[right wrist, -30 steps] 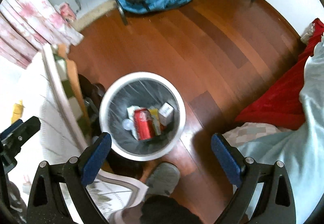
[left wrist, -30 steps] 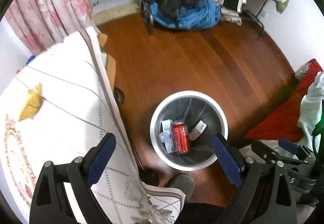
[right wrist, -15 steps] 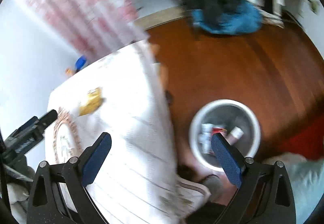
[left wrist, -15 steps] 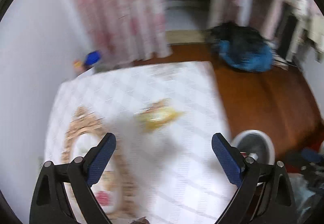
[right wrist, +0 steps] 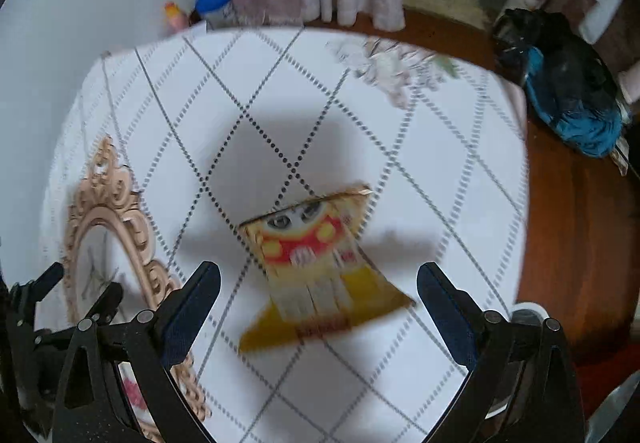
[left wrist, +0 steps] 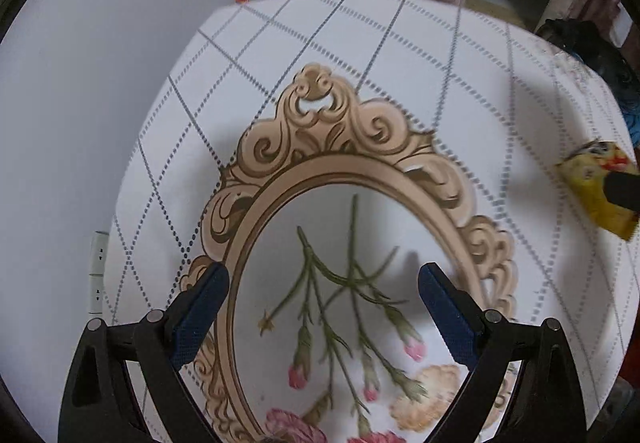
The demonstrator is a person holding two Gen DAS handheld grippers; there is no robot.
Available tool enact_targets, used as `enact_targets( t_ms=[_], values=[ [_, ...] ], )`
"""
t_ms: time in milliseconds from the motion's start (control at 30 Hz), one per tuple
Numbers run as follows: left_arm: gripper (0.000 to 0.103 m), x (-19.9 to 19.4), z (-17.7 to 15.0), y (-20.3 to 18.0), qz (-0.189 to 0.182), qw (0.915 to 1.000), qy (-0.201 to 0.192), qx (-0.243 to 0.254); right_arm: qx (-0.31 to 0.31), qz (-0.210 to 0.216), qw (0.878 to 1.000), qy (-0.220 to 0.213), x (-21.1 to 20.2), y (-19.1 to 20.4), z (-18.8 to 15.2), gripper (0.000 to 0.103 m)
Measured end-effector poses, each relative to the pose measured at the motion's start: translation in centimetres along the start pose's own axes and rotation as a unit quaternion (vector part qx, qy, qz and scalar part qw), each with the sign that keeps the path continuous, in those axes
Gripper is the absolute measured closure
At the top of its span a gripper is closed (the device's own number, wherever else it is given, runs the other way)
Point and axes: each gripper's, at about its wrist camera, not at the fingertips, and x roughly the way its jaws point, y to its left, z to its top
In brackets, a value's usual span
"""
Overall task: Collect trash
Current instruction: 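Grasp the yellow panda snack bag with the right gripper while the left grasps the white paper scrap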
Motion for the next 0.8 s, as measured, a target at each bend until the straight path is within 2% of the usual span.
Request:
enact_targets(
  t_ms=[33,67,100,133,233,333,433,533,633,733,800],
  values=[
    [0.006,0.4,0.0,-0.1,-0.001,1.0000,0.002,0.000,-0.001,-0.005,1.000,0.008,0.7,0.1,0.3,0.003],
    [0.006,0.6,-0.1,0.2,-0.007,1.0000,0.002,-0.002,-0.004,-0.011,1.000,0.012,1.1,0.2,0.4,0.009],
    [0.006,0.7,-0.1,0.4,-0.010,0.9999,0.002,-0.004,-0.005,-0.010,1.000,0.013,1.4,0.2,0.5,0.021],
    [0.006,0.8,-0.1,0.5,-0.010,0.9999,0.003,-0.004,-0.001,0.002,1.000,0.013,1.5,0.0,0.4,0.042],
    [0.006,0.1,-0.4,1.0,-0.014,0.9999,-0.003,-0.003,0.017,0.005,1.000,0.003,0.9,-0.6,-0.7,0.049],
    [0.006,-1.7,-1.3,1.8,-0.020,0.9997,-0.015,0.002,0.033,0.017,0.999,-0.008,-0.8,-1.5,-3.5,0.050],
    [0.006,-4.5,-3.0,1.8,-0.038,0.9988,-0.029,0.004,0.055,0.026,0.998,-0.032,-3.1,-2.2,-8.4,0.050],
    [0.006,-7.4,-6.2,2.5,-0.070,0.9966,-0.041,0.014,0.093,0.044,0.994,-0.040,-4.7,-3.2,-14.1,0.050],
    [0.006,-10.1,-10.2,2.6,-0.118,0.9915,-0.048,0.025,0.129,0.060,0.989,-0.041,-5.4,-3.7,-19.8,0.050],
    [0.006,-11.6,-12.5,1.2,-0.141,0.9879,-0.047,0.044,0.161,0.080,0.983,-0.043,-5.2,-3.9,-24.4,0.050],
    [0.007,-11.1,-14.1,-0.1,-0.143,0.9862,-0.038,0.074,0.181,0.093,0.978,-0.044,-4.7,-4.2,-26.7,0.050]
  ],
)
